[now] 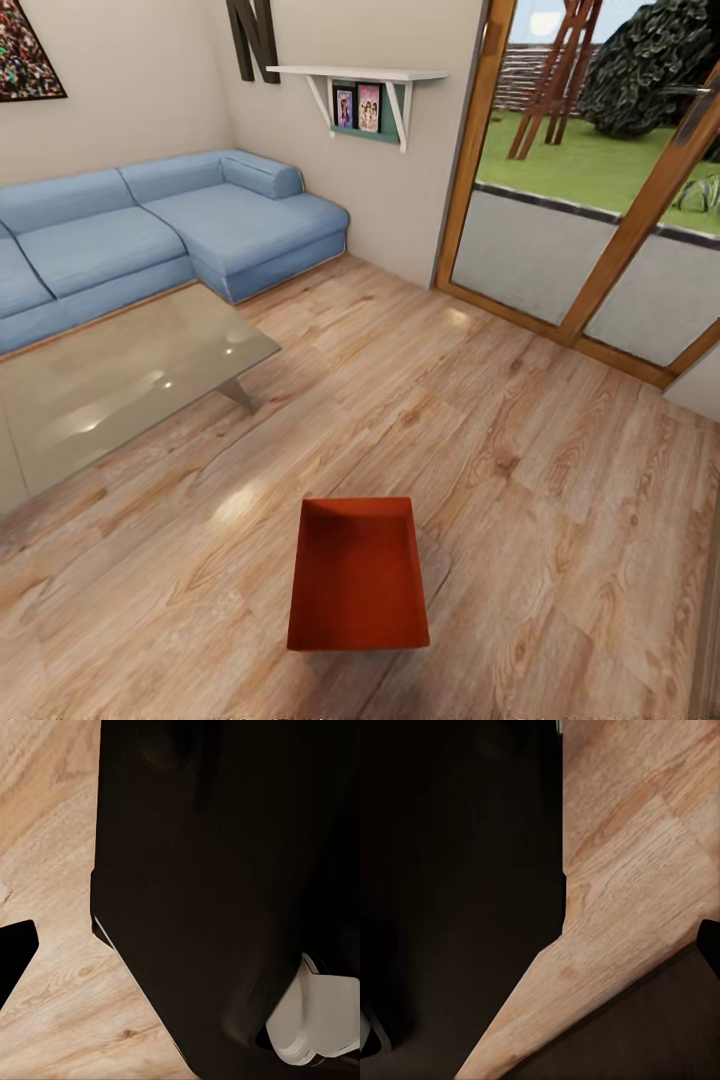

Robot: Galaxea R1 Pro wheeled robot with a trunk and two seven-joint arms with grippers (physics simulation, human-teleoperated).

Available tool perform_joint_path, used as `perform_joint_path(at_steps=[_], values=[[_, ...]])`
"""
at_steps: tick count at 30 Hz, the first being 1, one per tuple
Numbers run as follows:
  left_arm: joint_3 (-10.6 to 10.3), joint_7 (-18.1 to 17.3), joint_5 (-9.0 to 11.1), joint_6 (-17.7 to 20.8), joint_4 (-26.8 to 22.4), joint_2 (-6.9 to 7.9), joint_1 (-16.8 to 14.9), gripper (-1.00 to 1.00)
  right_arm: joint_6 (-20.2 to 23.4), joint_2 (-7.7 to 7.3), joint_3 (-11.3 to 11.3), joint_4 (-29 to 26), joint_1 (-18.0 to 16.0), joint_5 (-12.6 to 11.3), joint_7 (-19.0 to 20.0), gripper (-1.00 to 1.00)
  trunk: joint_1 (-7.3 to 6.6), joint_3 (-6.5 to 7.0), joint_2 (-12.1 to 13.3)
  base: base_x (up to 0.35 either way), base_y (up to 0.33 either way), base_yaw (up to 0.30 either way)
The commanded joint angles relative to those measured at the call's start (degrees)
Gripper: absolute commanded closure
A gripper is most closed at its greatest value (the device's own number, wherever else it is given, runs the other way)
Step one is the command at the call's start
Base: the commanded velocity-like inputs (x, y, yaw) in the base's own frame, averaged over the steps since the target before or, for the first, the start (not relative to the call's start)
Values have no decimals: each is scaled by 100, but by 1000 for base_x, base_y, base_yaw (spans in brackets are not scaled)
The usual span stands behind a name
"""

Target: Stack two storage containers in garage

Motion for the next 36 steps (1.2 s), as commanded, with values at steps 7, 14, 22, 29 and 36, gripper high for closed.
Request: perform_joint_path(at_steps=[7, 14, 22, 29, 36], values=[[-1, -11, 42, -19, 8, 0, -3, -100, -28, 5, 45, 18, -5, -43, -3, -100, 0, -67, -2, 0, 0, 0], [-2, -10, 44, -19, 6, -2, -3, -100, -30, 5, 45, 18, -5, -44, -3, -100, 0, -130, -2, 0, 0, 0], [-2, -11, 44, -19, 5, 0, -3, -100, -50, 5, 45, 18, -5, -44, -3, -100, 0, -189, -2, 0, 0, 0], [-1, -8, 44, -19, 6, 0, -3, -100, -49, 5, 47, 18, -5, -42, 5, -100, 0, -193, -2, 0, 0, 0], [-2, -11, 44, -19, 6, 0, -3, -100, -25, 5, 46, 18, -5, -37, 4, -100, 0, -194, -2, 0, 0, 0]])
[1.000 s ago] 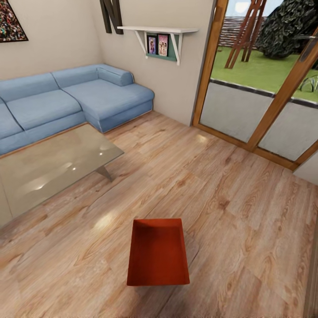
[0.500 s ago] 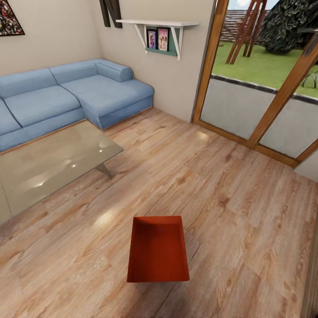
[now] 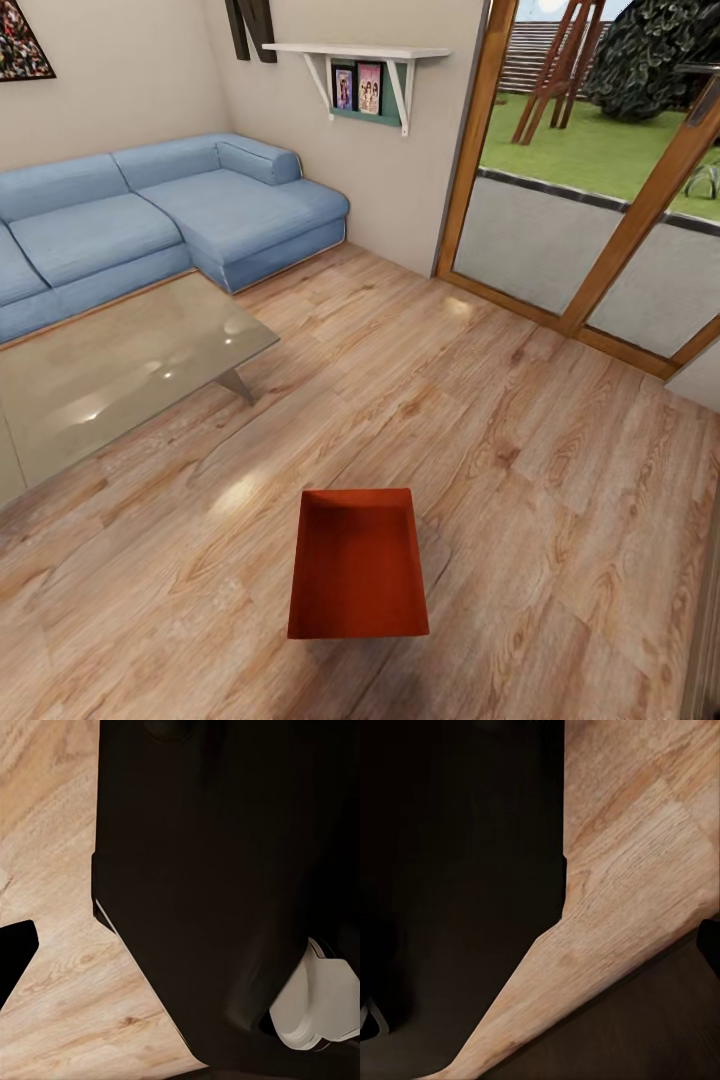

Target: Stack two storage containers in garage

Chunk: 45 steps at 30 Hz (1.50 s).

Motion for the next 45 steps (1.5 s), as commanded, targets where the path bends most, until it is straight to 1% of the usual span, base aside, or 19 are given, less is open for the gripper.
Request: perform_joint_path(at_steps=[1, 19, 24, 28, 30, 33, 34, 36, 38, 40, 41, 42, 43, 44, 45], values=[[-1, -6, 44, -19, 8, -1, -3, -100, -33, 5, 44, 18, -5, -46, -3, -100, 0, -3, -2, 0, 0, 0], [-2, -4, 44, -19, 4, -1, -3, -100, -22, 5, 48, 18, -5, -42, -2, -100, 0, -3, -2, 0, 0, 0], [-3, -11, 27, -10, 0, -5, -3, -100, -24, 18, 55, 11, -5, -26, -48, -100, 0, -3, -2, 0, 0, 0], [-37, -7, -26, 46, -13, -18, -3, -100, -30, 22, 83, 7, -5, -8, -63, -100, 0, -3, -2, 0, 0, 0], [-36, -16, -38, 62, -39, -7, -3, -100, -18, 16, 89, -16, -7, -9, -66, -100, 0, -3, -2, 0, 0, 0], [-24, -78, -53, 71, -153, 99, -3, -100, -9, -6, 88, -85, -12, -14, -69, -100, 0, -3, -2, 0, 0, 0], [-19, -84, -56, 75, -242, 134, -3, -100, -7, -31, 87, -128, -13, -14, -67, -100, 0, -3, -2, 0, 0, 0], [-25, -93, -57, 85, -627, 236, -3, -100, 4, -147, 87, -464, -14, -11, -59, -100, 0, -3, -2, 0, 0, 0], [-20, -100, -55, 99, -759, 287, -4, -100, 14, -193, 90, -626, -14, -9, -57, -100, 0, -3, -2, 0, 0, 0], [-4, -108, -44, 256, -1064, 397, -20, -100, 103, -314, 88, -941, -10, -8, -58, -100, 0, -3, -2, 0, 0, 0], [-2, -107, -42, 345, -1160, 420, -25, -100, 150, -343, 88, -1009, -2, -7, -57, -100, 0, -3, -2, 0, 0, 0], [3, -94, -39, 740, -1555, 468, -37, -100, 372, -414, 87, -1166, -12, -9, -59, -100, 0, -3, -2, 0, 0, 0], [3, -86, -37, 1037, -1879, 491, -44, -100, 546, -443, 87, -1230, -50, -11, -66, -100, 0, -3, -2, 0, 0, 0], [2, -84, -37, 1172, -2042, 503, -46, -100, 624, -454, 87, -1253, -85, -10, -69, -100, 0, -3, -2, 0, 0, 0], [6, -69, -36, 1706, -2805, 552, -58, -100, 894, -478, 87, -1315, -404, -8, -70, -100, 0, -3, -2, 0, 0, 0]])
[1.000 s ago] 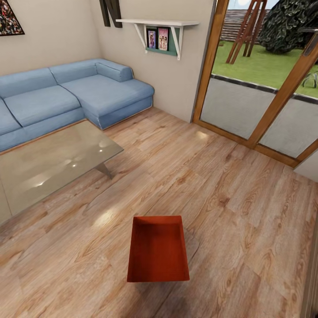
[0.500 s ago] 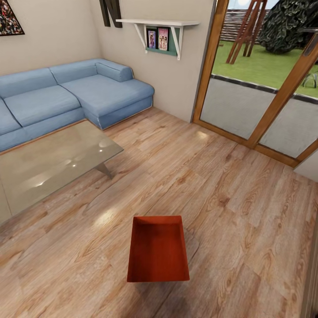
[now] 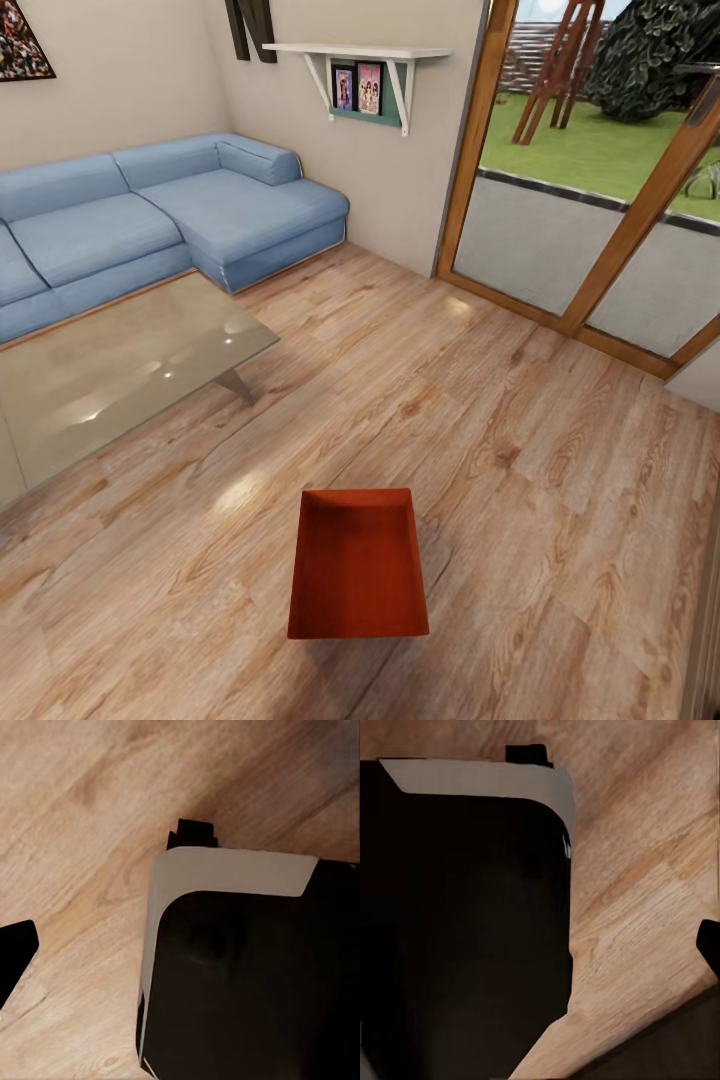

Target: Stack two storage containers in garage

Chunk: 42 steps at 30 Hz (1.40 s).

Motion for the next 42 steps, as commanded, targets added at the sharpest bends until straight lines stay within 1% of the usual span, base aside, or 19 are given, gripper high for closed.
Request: perform_joint_path(at_steps=[1, 4, 5, 7, 8, 11, 12, 14, 15, 18, 19, 21, 24, 27, 30, 32, 33, 36, 42], values=[[6, -3, 60, 219, -337, 9, -9, -100, 87, -10, 47, -29, -189, -46, -37, -100, 0, -5, -3, 0, 0, 0], [11, 9, 81, 528, -555, 14, -38, -100, 156, -10, 50, -42, -581, -41, -57, -100, 0, -5, -3, 0, 0, 0], [11, 13, 81, 564, -579, 12, -52, -100, 163, -7, 52, -44, -654, -40, -71, -100, 0, -5, -3, 0, 0, 0], [13, 33, 83, 662, -685, 3, -282, -100, 185, 13, 55, -47, -1045, -37, -169, -100, 0, -5, -3, 0, 0, 0], [13, 40, 94, 692, -674, -4, -505, -100, 198, 38, 55, -48, -1301, -37, -252, -100, 0, -5, -3, 0, 0, 0], [13, 44, 97, 793, -660, -9, -809, -100, 255, 76, 56, -48, -1636, -36, -344, -100, 0, -5, -3, 0, 0, 0], [13, 45, 85, 880, -658, -11, -994, -100, 282, 135, 56, -48, -1856, -36, -395, -100, 0, -5, -3, 0, 0, 0], [13, 46, 77, 918, -658, -15, -1101, -100, 293, 179, 56, -48, -1975, -36, -430, -100, 0, -5, -3, 0, 0, 0], [13, 46, 71, 956, -658, -19, -1262, -100, 299, 233, 56, -49, -2129, -36, -490, -100, 0, -5, -3, 0, 0, 0], [11, 47, 59, 1058, -647, -41, -1648, -100, 296, 288, 58, -49, -2474, -34, -598, -100, 0, -5, -3, 0, 0, 0], [8, 47, 49, 1093, -644, -75, -1785, -100, 291, 300, 61, -49, -2577, -8, -613, -100, 0, -5, -3, 0, 0, 0], [-6, 47, 36, 1114, -642, -127, -1967, -100, 280, 341, 63, -47, -2712, 146, -629, -100, 0, -5, -3, 0, 0, 0], [-23, 47, 21, 1052, -620, -217, -2096, -100, 241, 423, 58, -42, -2833, 311, -641, -100, 0, -5, -3, 0, 0, 0], [-33, 47, 2, 980, -606, -287, -2137, -100, 167, 491, 57, -41, -2873, 362, -644, -100, 0, -5, -3, 0, 0, 0], [-38, 47, -39, 945, -590, -328, -2196, -100, 55, 661, 58, -35, -2899, 391, -650, -100, 0, -5, -3, 0, 0, 0], [-45, 51, -179, 945, -556, -347, -2304, -100, -54, 859, 59, 3, -2912, 428, -718, -100, 0, -5, -3, 0, 0, 0], [-41, 54, -232, 939, -528, -355, -2326, -100, -93, 898, 58, 21, -2914, 435, -743, -100, 0, -5, -3, 0, 0, 0], [-39, 67, -303, 928, -478, -386, -2353, -100, -150, 946, 57, 47, -2916, 443, -778, -100, 0, -5, -3, 0, 0, 0], [-16, 80, -312, 922, -460, -396, -2365, -100, -173, 976, 45, 69, -2918, 442, -793, -100, 0, -5, -3, 0, 0, 0]])
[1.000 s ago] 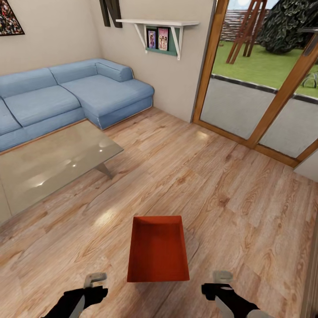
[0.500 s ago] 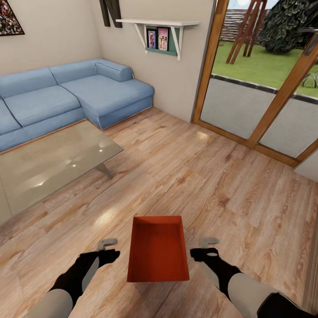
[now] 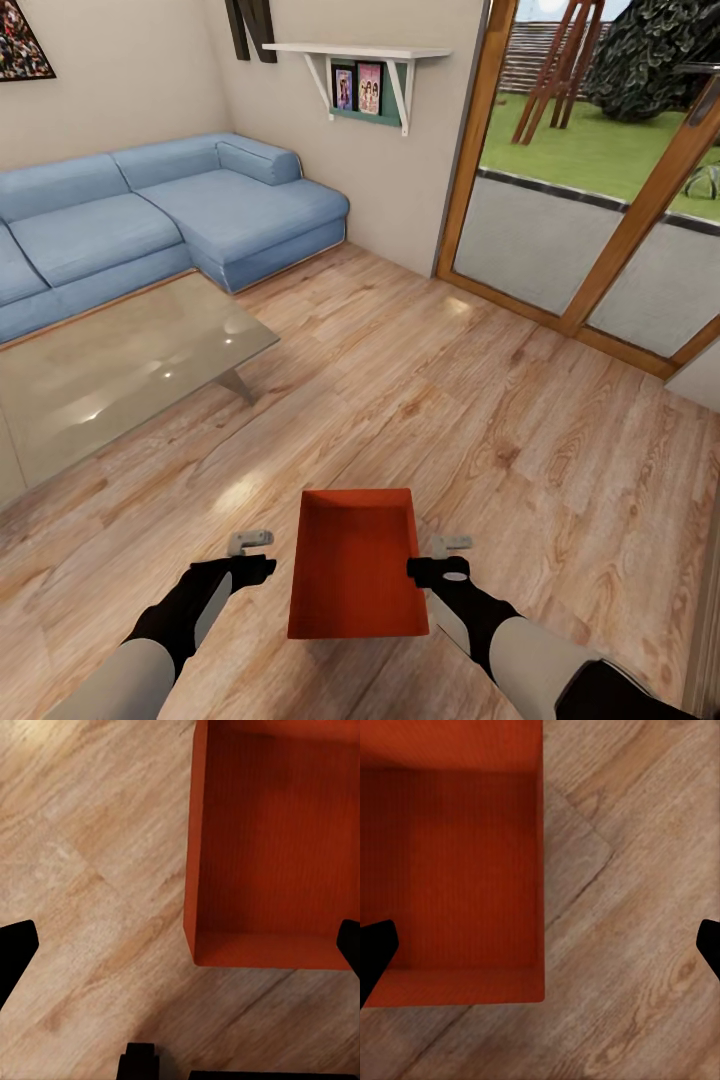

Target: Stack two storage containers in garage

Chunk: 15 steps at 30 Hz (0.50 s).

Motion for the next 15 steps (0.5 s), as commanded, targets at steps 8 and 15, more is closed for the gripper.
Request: perform_joint_path(at_steps=[8, 15], values=[[22, 3, 63, 27, 11, -16, -2, -100, 6, 18, 40, 4, -3, -57, -34, -100, 0, -4, -3, 0, 0, 0], [43, 7, 103, 17, 138, -38, -2, -100, 66, 35, 55, 10, -3, -51, -34, -100, 0, -4, -3, 0, 0, 0]])
